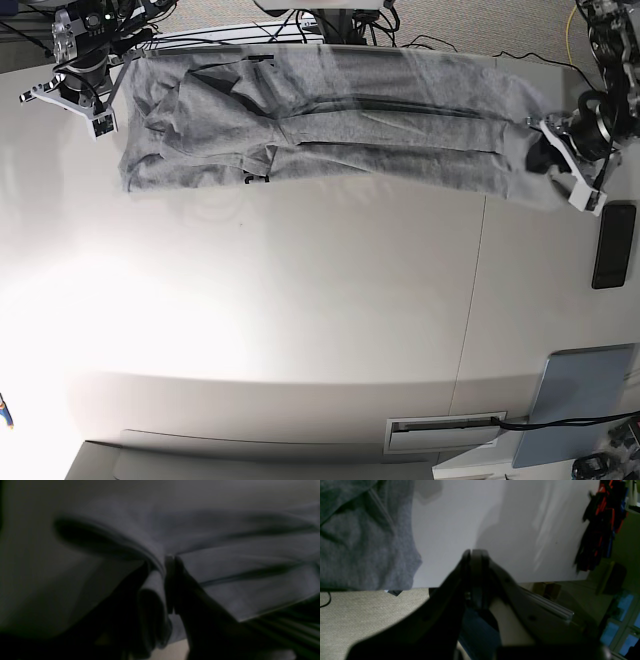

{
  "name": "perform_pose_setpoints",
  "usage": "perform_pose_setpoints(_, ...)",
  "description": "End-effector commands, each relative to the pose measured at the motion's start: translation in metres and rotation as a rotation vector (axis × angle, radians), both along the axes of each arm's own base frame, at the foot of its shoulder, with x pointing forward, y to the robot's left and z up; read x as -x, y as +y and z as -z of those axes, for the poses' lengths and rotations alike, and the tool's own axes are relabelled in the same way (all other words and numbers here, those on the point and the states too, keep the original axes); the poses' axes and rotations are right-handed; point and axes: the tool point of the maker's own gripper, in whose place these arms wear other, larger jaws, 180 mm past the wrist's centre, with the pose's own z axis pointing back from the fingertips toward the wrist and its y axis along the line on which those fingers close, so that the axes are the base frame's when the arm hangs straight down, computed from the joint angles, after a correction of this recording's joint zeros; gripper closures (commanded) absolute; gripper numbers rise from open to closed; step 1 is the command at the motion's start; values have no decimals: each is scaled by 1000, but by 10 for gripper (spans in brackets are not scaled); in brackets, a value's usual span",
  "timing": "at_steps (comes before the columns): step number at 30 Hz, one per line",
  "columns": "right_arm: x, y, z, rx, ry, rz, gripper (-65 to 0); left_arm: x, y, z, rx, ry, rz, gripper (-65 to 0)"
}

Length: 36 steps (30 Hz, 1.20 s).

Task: Fold the T-shirt properly
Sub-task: 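Release the left gripper and move it over the folded shirt, then grasp the shirt's folded end with the left gripper and fold it inward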

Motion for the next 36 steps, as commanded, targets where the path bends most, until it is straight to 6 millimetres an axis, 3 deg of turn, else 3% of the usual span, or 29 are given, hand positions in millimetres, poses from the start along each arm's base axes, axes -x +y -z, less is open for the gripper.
perform_pose_setpoints(1,-4,-3,-9,24,-25,-9,0,1,-6,-11,10,-28,20,0)
perform_pose_setpoints(5,-4,-3,-9,24,-25,-9,0,7,-36,-24,95,-79,51,0)
perform_pose_setpoints(10,-4,-3,-9,25,-23,-6,0,12,-63,-23,228,-76,16,0)
perform_pose_setpoints(16,-4,-3,-9,25,-22,-6,0,24,-127,-5,325,-5,133,0)
perform_pose_setpoints(22,-4,-3,-9,25,-23,-6,0,37,-177,20,293,62,181,0)
perform_pose_setpoints(28,-4,-3,-9,25,-24,-7,0,45,-226,20,348,57,232,0)
perform_pose_setpoints(31,-4,-3,-9,25,-23,-7,0,41,-241,16,352,33,243,0)
perform_pose_setpoints(36,-4,-3,-9,25,-22,-7,0,34,-244,26,319,41,203,0)
